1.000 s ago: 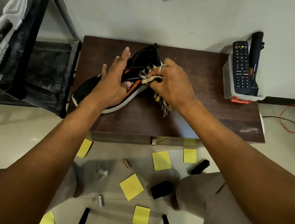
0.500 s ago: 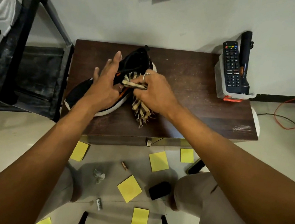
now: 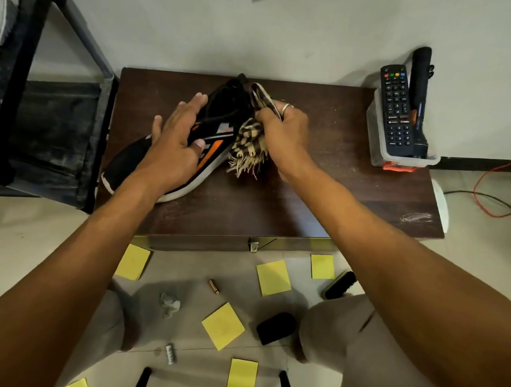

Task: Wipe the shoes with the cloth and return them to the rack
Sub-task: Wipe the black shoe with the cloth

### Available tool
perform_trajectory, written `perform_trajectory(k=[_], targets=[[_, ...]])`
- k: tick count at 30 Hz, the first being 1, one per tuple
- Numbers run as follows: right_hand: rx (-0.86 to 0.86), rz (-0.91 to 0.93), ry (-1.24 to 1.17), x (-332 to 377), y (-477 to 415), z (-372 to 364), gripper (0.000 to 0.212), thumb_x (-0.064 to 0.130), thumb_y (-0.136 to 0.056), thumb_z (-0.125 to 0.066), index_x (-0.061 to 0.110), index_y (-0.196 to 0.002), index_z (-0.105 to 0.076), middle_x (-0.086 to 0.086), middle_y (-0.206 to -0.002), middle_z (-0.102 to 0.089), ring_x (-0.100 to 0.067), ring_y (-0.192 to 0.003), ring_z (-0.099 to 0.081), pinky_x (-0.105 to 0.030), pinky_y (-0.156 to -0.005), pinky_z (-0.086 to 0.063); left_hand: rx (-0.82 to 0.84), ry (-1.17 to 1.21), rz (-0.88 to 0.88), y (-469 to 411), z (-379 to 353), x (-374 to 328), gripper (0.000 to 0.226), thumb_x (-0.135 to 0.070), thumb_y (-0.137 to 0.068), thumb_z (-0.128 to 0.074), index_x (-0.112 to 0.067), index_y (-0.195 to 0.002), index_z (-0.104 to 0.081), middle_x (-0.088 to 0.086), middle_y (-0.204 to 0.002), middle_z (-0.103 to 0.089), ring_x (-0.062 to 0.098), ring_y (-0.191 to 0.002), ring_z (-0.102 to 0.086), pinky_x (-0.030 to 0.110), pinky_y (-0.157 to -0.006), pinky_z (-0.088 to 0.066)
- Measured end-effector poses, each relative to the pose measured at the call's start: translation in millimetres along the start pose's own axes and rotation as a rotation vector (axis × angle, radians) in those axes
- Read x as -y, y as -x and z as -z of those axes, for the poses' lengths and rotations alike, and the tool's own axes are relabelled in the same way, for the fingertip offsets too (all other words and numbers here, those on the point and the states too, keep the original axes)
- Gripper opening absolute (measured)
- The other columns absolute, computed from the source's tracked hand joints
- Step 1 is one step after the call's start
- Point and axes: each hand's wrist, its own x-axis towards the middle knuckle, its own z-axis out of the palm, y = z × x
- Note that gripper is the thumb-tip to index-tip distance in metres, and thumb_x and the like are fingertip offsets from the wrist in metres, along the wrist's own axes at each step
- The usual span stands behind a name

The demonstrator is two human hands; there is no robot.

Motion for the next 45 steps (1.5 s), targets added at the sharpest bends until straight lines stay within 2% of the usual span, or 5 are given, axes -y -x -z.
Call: perform_trajectory(k=[7, 10, 26, 34, 45], targets=[[0.082, -0.008, 0.205, 6, -7, 27, 0.021, 0.015, -0.081, -0.067, 0.017, -0.06, -0.065, 0.004, -0.055, -0.053, -0.004, -0.052, -0.047, -0.023, -0.053, -0.038, -0.01, -0.013, 0.036, 4, 2, -8, 0.073, -0.004, -0.105, -0.043, -0.043, -0.16, -0.017, -0.017, -0.169, -0.009, -0.015, -0.134, 0.01, 0.036, -0.124, 0.013], [-0.045, -0.019, 0.081, 7, -17, 28, 0.022, 0.016, -0.086, -0.066, 0.022, -0.065, -0.069, 0.005, -0.062, -0.064, -0.005, -0.057, -0.057, -0.023, -0.057, -0.045, 0.011, 0.0, 0.071, 2, 7, -9, 0.073, -0.007, -0.106, -0.045, -0.05, -0.158, -0.019, -0.013, -0.17, -0.009, 0.0, -0.147, 0.014, 0.042, -0.124, 0.009], [0.116, -0.068, -0.097, 0, -4, 15, 0.02, 0.008, -0.086, -0.065, 0.018, -0.07, -0.073, 0.0, -0.066, -0.071, -0.014, -0.063, -0.066, -0.034, -0.067, -0.056, 0.124, -0.127, -0.075, -7, 16, 1, 0.075, -0.003, -0.105, -0.048, -0.043, -0.16, -0.016, -0.015, -0.166, -0.017, -0.014, -0.139, 0.008, 0.022, -0.116, 0.014], [-0.035, -0.178, -0.066, 0, -11, 34, 0.017, 0.017, -0.078, -0.064, 0.017, -0.061, -0.067, 0.0, -0.062, -0.062, -0.016, -0.063, -0.057, -0.035, -0.064, -0.046, 0.298, -0.305, -0.057, -25, 45, -22, 0.075, -0.001, -0.103, -0.052, -0.045, -0.158, -0.024, -0.003, -0.17, -0.007, 0.005, -0.146, 0.018, 0.045, -0.124, 0.012], [0.256, -0.309, -0.299, 4, 6, 32, 0.006, 0.006, -0.08, -0.065, 0.009, -0.077, -0.069, -0.01, -0.07, -0.068, -0.024, -0.067, -0.066, -0.036, -0.067, -0.056, 0.365, -0.434, -0.062, -40, 49, -17, 0.081, 0.004, -0.098, -0.057, -0.047, -0.154, -0.028, -0.013, -0.169, -0.016, 0.02, -0.157, 0.004, 0.055, -0.123, 0.009]])
